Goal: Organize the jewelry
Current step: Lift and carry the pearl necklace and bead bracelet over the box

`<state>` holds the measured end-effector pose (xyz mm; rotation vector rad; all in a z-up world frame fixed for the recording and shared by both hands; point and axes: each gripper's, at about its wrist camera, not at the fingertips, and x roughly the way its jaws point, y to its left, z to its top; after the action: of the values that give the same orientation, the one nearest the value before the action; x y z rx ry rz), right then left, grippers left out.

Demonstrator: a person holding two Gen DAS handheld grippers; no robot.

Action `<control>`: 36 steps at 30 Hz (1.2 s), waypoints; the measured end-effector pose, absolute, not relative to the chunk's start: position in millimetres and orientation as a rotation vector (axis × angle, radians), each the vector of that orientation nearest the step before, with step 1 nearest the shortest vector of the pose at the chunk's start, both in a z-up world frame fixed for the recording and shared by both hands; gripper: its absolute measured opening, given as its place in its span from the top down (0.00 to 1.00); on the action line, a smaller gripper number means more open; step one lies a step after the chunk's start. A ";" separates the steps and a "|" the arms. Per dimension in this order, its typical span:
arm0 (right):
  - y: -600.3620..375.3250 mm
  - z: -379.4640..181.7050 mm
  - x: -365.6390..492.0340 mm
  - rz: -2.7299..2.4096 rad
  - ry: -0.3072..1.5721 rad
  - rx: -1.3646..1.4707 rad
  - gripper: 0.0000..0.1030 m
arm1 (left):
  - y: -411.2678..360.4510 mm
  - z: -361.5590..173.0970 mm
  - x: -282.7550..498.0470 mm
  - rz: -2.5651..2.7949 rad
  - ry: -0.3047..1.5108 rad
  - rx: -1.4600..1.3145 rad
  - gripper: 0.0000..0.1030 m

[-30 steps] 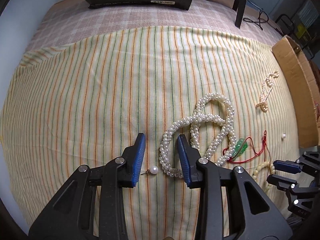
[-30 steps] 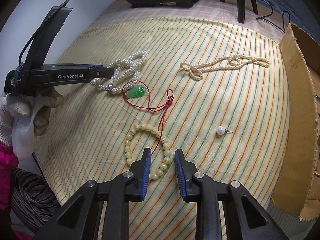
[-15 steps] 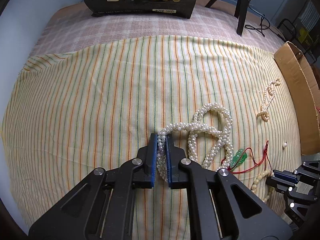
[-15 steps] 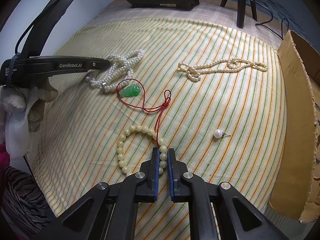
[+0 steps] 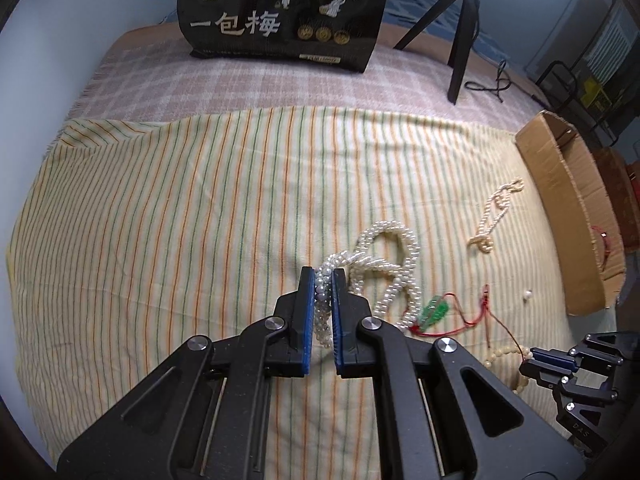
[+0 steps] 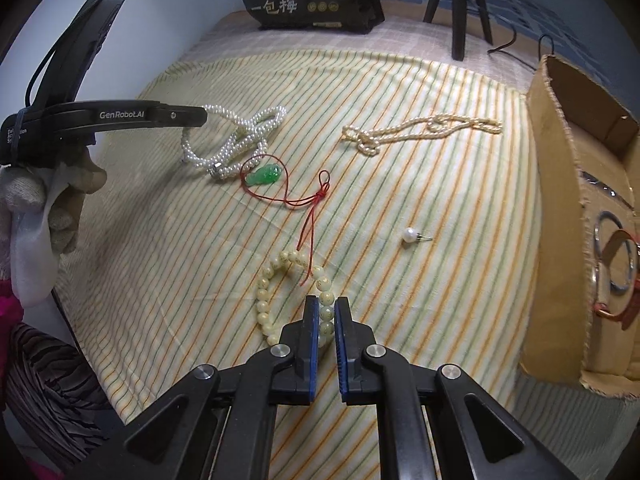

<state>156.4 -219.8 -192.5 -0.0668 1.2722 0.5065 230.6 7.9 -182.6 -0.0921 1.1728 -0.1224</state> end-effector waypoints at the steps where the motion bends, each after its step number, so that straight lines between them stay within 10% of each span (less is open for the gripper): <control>1: -222.3 -189.0 152.6 0.505 1.266 -0.062 0.95 | 7.7 -178.6 228.4 -0.131 1.167 -0.103 0.95; 36: -307.7 -61.5 150.9 0.335 0.935 0.039 0.95 | -25.6 -22.2 194.7 -0.327 0.868 -0.281 0.95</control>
<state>150.9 -307.7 -61.5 0.0390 0.9346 0.3349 194.7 -25.6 -22.2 -0.2812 0.8684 -0.3270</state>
